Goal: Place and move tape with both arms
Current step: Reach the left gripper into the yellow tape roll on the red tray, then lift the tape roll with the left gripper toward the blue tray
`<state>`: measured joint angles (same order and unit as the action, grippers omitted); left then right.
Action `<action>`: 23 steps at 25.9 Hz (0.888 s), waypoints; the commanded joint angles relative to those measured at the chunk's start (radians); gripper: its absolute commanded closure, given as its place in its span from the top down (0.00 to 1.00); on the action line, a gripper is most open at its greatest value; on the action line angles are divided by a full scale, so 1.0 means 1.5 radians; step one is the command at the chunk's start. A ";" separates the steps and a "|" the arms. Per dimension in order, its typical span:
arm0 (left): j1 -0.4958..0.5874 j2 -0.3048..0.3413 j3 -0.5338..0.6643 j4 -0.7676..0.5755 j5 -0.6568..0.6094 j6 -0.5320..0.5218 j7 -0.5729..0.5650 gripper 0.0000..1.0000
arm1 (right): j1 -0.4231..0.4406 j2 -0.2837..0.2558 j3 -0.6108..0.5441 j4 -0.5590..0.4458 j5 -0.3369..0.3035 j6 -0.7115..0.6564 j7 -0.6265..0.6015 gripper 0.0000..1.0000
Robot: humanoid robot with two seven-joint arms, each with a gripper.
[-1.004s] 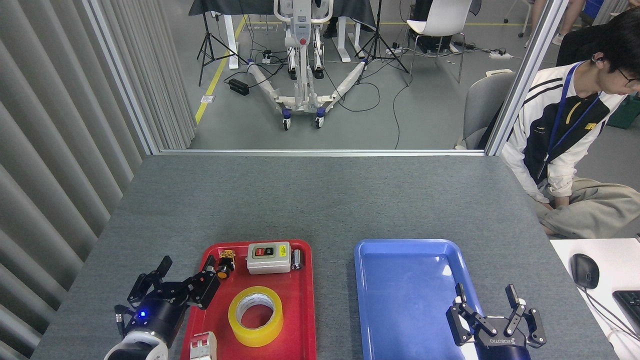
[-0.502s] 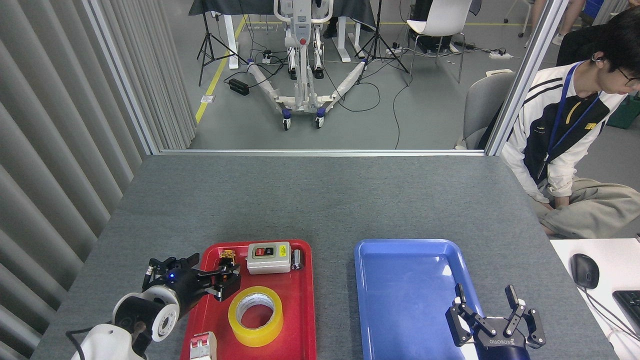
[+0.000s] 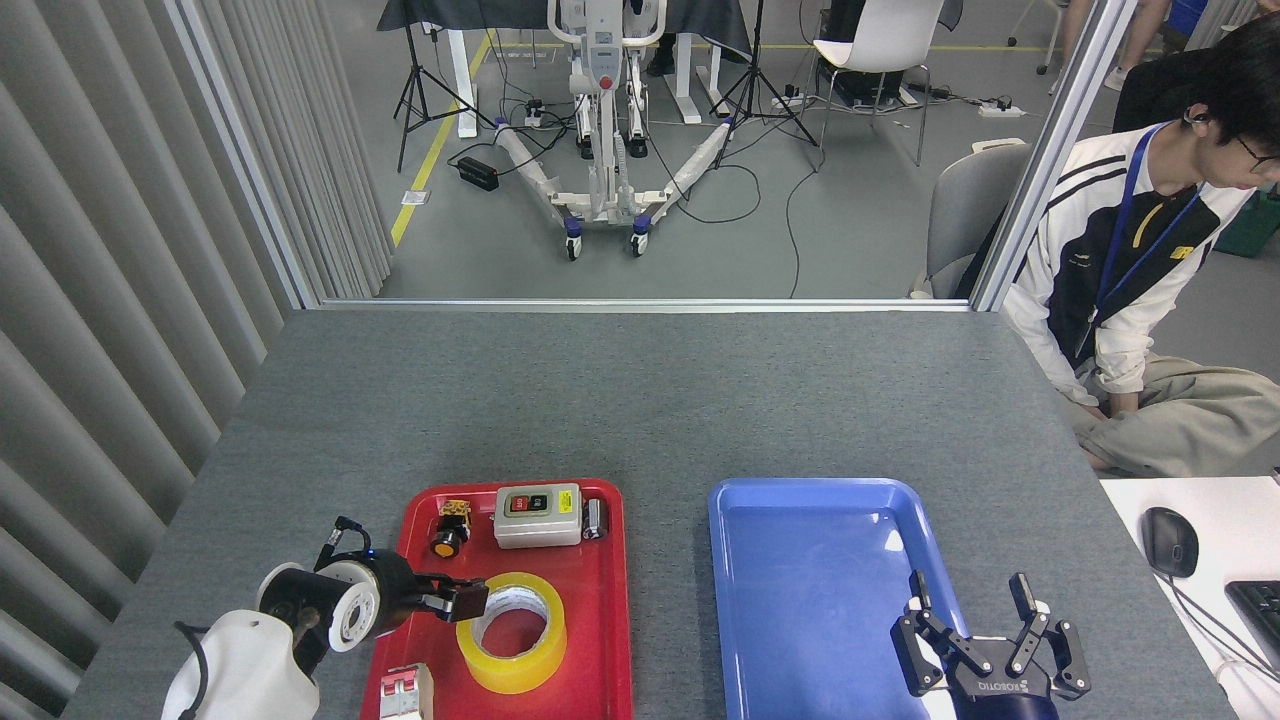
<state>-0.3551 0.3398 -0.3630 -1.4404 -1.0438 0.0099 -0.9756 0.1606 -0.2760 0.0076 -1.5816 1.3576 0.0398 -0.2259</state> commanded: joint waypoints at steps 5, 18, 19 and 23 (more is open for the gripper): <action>-0.039 0.005 -0.085 0.021 0.002 0.001 -0.016 0.99 | 0.000 -0.002 0.009 0.000 0.000 0.001 0.000 0.99; -0.094 0.004 -0.176 0.144 0.002 -0.006 -0.016 0.72 | 0.001 -0.005 0.011 0.001 0.000 0.001 -0.001 0.99; -0.094 0.004 -0.176 0.144 0.002 -0.010 -0.019 0.59 | 0.001 -0.005 0.011 0.001 0.000 0.001 -0.001 0.99; -0.095 0.001 -0.173 0.139 0.012 -0.074 -0.042 0.00 | 0.000 -0.005 0.011 0.001 0.000 0.001 -0.002 0.99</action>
<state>-0.4943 0.3441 -0.6222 -1.2330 -1.0365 -0.0345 -1.0087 0.1625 -0.2837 0.0244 -1.5801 1.3576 0.0414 -0.2215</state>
